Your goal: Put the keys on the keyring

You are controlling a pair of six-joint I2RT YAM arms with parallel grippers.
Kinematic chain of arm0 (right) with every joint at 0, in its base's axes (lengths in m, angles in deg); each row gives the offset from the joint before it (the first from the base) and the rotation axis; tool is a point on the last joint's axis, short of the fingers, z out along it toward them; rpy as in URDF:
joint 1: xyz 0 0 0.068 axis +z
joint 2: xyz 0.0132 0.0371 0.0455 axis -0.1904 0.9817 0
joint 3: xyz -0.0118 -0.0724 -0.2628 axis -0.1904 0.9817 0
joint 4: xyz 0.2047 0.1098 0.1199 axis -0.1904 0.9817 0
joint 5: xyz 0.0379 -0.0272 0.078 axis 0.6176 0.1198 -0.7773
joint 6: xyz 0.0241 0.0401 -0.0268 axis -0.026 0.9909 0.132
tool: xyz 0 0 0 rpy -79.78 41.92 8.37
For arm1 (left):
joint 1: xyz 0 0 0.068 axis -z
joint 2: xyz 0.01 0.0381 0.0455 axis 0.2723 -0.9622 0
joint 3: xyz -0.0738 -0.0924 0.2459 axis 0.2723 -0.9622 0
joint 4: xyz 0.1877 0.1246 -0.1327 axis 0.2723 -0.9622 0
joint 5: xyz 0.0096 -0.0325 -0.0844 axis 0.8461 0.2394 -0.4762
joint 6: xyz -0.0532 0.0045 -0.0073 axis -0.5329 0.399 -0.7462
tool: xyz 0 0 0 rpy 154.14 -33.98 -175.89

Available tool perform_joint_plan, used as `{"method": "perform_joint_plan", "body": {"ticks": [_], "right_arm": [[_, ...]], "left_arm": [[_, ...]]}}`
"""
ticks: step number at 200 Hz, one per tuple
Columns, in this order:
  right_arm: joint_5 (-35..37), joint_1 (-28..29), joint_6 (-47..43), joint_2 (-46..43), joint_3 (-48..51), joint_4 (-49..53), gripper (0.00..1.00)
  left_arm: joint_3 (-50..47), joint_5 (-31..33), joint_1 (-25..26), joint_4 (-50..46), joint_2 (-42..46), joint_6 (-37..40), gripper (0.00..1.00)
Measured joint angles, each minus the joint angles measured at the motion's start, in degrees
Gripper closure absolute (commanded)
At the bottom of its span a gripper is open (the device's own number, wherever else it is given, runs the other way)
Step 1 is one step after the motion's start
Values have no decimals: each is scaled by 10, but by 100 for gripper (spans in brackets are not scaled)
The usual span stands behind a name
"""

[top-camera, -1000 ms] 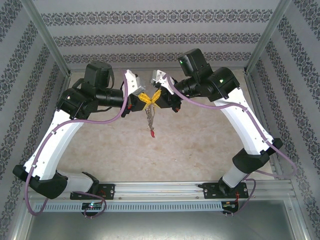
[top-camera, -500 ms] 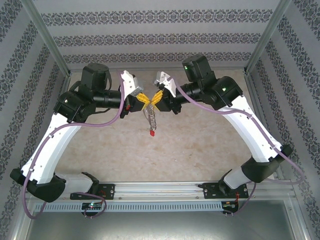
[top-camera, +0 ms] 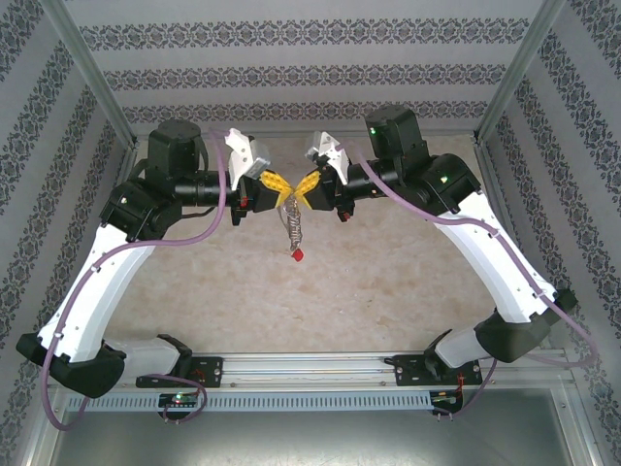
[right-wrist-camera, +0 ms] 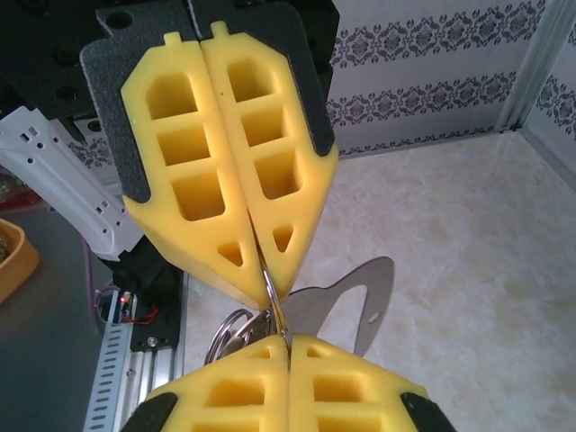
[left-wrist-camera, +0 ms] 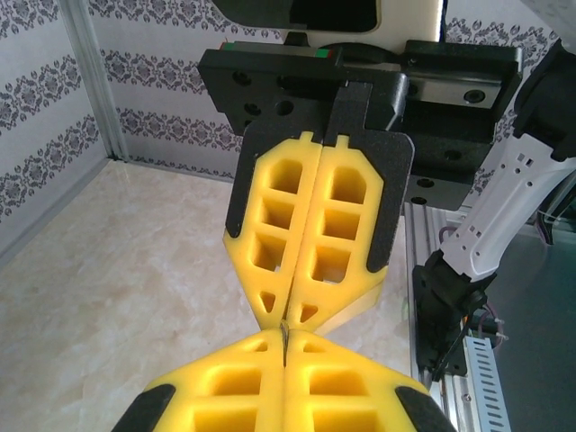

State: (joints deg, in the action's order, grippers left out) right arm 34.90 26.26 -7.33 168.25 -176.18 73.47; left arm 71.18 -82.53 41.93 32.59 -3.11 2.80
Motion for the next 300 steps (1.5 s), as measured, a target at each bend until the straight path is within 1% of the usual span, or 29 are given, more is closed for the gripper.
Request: {"method": "perform_joint_plan", "body": {"ticks": [42, 79, 124, 159, 190, 209, 251, 300], "right_arm": [[-6, 0, 2, -1, 0, -12, 98], [-18, -4, 11, -1, 0, -32, 92], [-29, -7, 34, -8, 5, -68, 91], [-37, -7, 52, -14, 14, -95, 91], [-43, -7, 66, -15, 16, -111, 89], [-45, -7, 73, -15, 16, -120, 90], [-45, -7, 79, -17, 18, -128, 100], [-47, -11, 92, -19, 23, -137, 100]], "left_arm": [[-25, -18, -9, 50, 13, -43, 100], [-42, -43, -19, 108, 17, -95, 100], [-63, -66, -26, 190, 23, -158, 100], [-75, -75, -26, 236, 28, -191, 100], [-77, -79, -26, 261, 28, -212, 100], [-77, -80, -26, 272, 28, -219, 100], [-77, -79, -28, 282, 28, -222, 100], [-77, -81, -30, 282, 28, -220, 100]]}}
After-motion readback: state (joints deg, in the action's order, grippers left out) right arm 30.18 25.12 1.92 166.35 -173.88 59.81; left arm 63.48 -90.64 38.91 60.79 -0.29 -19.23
